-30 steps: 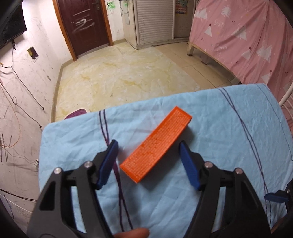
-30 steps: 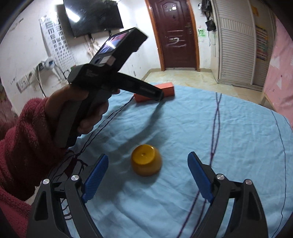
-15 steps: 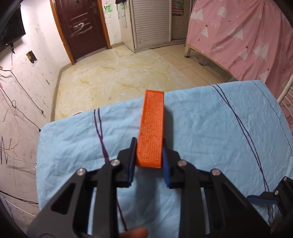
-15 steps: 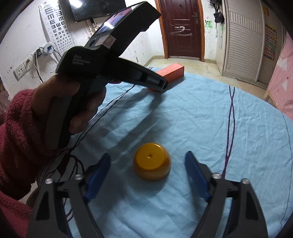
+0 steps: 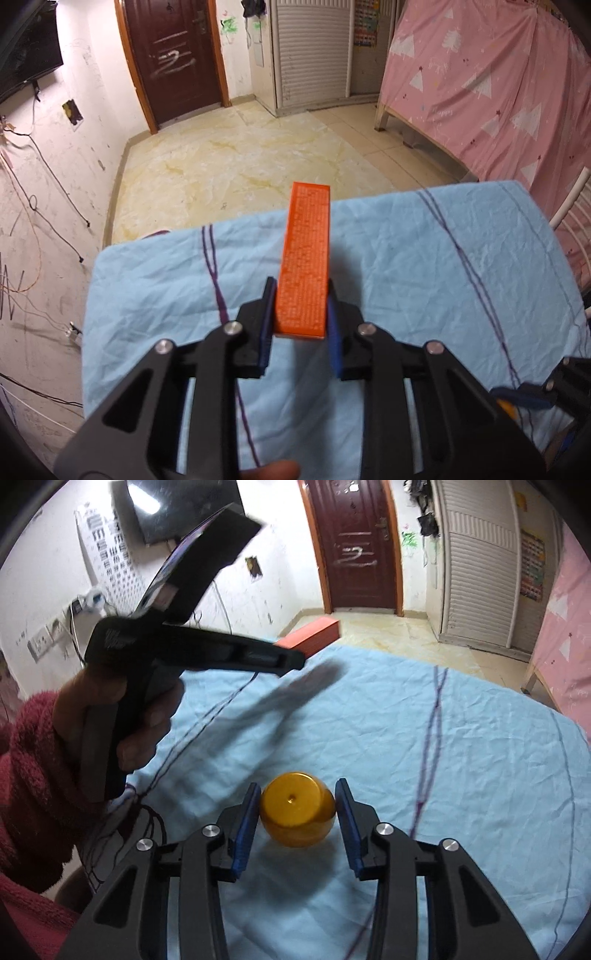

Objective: Collect trash
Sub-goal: 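Grasp the orange block with the left tool while the right tool grasps the yellow lid, then carry the orange block and yellow lid over the yellow bin with both tools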

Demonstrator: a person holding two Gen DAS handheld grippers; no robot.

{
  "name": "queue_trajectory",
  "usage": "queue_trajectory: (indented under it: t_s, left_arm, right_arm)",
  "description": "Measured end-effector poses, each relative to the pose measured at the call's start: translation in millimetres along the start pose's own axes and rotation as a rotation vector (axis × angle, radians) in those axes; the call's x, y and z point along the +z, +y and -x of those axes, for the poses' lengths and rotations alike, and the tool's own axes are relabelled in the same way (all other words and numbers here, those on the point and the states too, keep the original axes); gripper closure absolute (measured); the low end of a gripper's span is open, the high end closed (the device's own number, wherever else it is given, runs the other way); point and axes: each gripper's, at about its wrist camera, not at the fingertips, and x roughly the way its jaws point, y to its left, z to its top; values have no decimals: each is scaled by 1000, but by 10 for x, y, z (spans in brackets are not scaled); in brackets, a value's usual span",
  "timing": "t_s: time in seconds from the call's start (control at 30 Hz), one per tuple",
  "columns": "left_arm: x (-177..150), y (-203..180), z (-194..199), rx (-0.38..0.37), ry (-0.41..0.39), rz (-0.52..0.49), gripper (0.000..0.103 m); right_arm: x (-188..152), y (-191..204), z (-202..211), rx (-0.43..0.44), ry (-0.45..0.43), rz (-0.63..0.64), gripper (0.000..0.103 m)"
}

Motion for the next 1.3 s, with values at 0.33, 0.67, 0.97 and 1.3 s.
queue_trajectory:
  t_s: [0.33,0.67,0.97,1.3]
  left_arm:
    - [69,-349,413,-18,-80,-15,80]
    - [111,-1220,669,-77,-140,-114,80]
    - [116,-2068,743,-166,-150,-213,80]
    - [54,-2851,737,-239,-129,-303,80]
  right_arm:
    - [-31,-488,627,-48,-144,-96,68]
    - [-289,-1232,1344,-135,-295,-230,68]
    - [-676,-1850,1986,-244,-395,-336,68]
    - [-1023,-2314,2299,-331,-449,-421,68]
